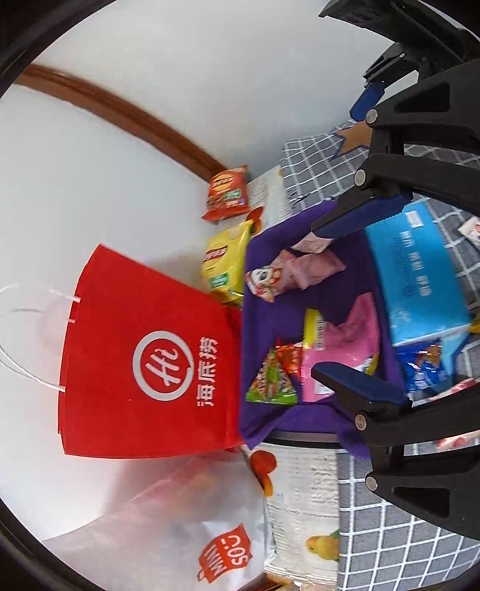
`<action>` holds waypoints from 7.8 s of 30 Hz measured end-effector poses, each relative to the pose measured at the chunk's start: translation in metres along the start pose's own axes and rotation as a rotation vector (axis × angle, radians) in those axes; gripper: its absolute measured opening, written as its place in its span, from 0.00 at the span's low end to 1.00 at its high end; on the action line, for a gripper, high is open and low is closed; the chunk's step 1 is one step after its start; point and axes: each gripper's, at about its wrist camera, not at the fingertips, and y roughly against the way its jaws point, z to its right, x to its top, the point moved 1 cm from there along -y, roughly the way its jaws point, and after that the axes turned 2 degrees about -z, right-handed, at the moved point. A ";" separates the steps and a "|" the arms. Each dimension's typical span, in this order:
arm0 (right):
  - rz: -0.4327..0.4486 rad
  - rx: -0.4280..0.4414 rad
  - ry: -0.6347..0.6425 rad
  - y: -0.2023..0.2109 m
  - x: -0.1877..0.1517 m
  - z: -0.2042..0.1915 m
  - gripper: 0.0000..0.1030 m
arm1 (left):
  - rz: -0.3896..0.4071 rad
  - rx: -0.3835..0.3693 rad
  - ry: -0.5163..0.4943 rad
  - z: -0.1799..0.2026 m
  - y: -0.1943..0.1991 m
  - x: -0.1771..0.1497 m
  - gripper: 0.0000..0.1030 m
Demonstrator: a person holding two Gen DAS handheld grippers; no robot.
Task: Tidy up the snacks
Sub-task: 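Move both tools away from the towel toward the snacks on the bed, then grasp red-white candy stick packet with right tool while left tool grasps strawberry bag, then lift and carry the strawberry bag and candy stick packet toward the towel, then lower the strawberry bag and candy stick packet over the purple towel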
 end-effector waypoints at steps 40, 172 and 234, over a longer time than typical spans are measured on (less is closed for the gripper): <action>-0.347 0.227 -0.098 -0.060 -0.151 -0.066 0.64 | -0.122 0.138 0.062 -0.079 0.024 -0.116 0.66; -0.050 0.048 0.045 -0.149 0.081 -0.031 0.20 | -0.003 -0.001 0.084 -0.068 -0.042 0.041 0.53; -0.048 0.017 0.098 -0.144 0.078 -0.025 0.21 | -0.033 0.011 0.082 -0.068 -0.053 0.038 0.54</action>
